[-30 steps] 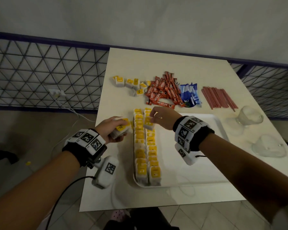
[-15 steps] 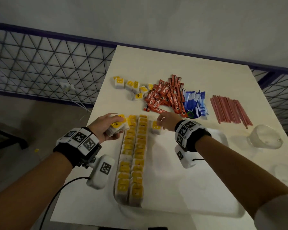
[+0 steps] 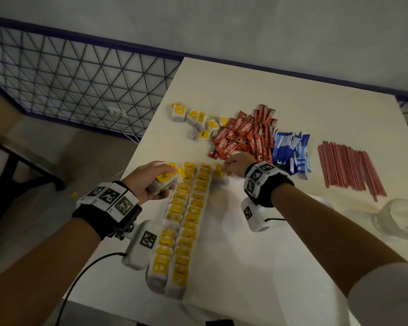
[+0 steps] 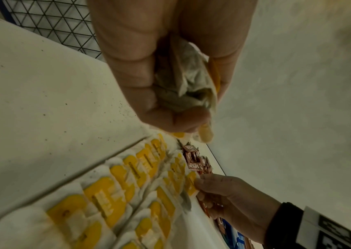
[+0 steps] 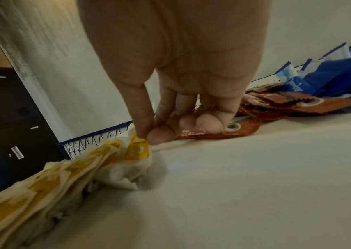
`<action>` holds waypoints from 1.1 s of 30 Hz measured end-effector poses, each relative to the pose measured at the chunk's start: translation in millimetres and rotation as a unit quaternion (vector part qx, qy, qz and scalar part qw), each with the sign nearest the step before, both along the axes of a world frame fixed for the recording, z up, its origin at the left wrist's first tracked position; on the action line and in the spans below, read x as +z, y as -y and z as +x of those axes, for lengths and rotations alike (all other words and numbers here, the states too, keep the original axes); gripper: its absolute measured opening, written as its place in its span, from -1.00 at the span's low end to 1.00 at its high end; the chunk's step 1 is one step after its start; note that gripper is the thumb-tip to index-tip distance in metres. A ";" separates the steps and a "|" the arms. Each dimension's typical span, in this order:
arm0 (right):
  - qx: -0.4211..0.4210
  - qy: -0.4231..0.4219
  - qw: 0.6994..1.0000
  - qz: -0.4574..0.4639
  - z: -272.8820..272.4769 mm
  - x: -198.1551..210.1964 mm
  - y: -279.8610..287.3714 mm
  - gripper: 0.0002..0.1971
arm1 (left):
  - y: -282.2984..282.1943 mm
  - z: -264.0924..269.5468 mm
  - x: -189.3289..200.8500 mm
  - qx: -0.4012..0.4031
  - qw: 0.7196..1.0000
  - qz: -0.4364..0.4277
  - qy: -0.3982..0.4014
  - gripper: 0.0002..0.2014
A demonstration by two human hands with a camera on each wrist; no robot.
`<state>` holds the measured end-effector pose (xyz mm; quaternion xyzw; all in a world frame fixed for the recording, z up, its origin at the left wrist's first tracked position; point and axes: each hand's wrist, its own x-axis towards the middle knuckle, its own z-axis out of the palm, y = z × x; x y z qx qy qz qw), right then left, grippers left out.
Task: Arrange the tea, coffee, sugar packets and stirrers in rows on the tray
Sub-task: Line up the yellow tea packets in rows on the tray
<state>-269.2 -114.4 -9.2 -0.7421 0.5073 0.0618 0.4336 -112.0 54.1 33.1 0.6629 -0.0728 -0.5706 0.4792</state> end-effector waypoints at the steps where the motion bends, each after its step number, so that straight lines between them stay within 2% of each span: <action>1: -0.006 0.004 1.000 0.009 0.4 -1.0 0.6 -0.74 | 0.9 -1.6 0.4 0.002 1.000 0.000 0.000 -0.94; 4: -0.004 0.004 1.000 0.016 -0.1 -1.2 1.0 -0.72 | 3.3 -5.7 1.1 0.005 1.000 0.002 0.001 -0.94; 8: 0.016 -0.016 0.998 -0.050 -3.7 10.2 -2.6 -0.63 | 6.5 -10.0 3.4 0.002 1.000 -0.004 -0.002 -0.90; 11: 0.018 0.037 0.997 -0.065 -4.2 22.8 -9.6 -0.66 | 9.9 -13.6 5.6 0.004 1.000 -0.016 -0.020 -0.89; 16: 0.086 0.091 0.992 0.025 5.7 51.1 -28.7 -0.63 | 20.4 -21.4 10.2 -0.015 0.999 -0.034 -0.022 -0.85; 20: 0.100 0.084 0.991 0.019 12.2 63.7 -46.5 -0.69 | 27.6 -26.0 14.9 -0.009 0.997 -0.062 -0.045 -0.85; 22: 0.070 0.092 0.993 0.017 13.9 66.1 -52.2 -0.70 | 30.5 -25.9 16.0 -0.024 0.996 -0.064 -0.055 -0.83; 25: -0.012 0.143 0.987 0.075 12.4 69.8 -56.2 -0.75 | 33.1 -23.6 17.1 -0.061 0.994 -0.059 -0.074 -0.76; 29: -0.095 0.206 0.968 0.104 6.3 77.5 -59.2 -0.81 | 33.6 -19.0 18.3 -0.081 0.990 -0.059 -0.095 -0.89; 33: -0.134 0.219 0.960 0.112 1.2 82.8 -62.4 -0.90 | 32.3 -13.9 12.7 -0.085 0.990 -0.054 -0.100 -0.86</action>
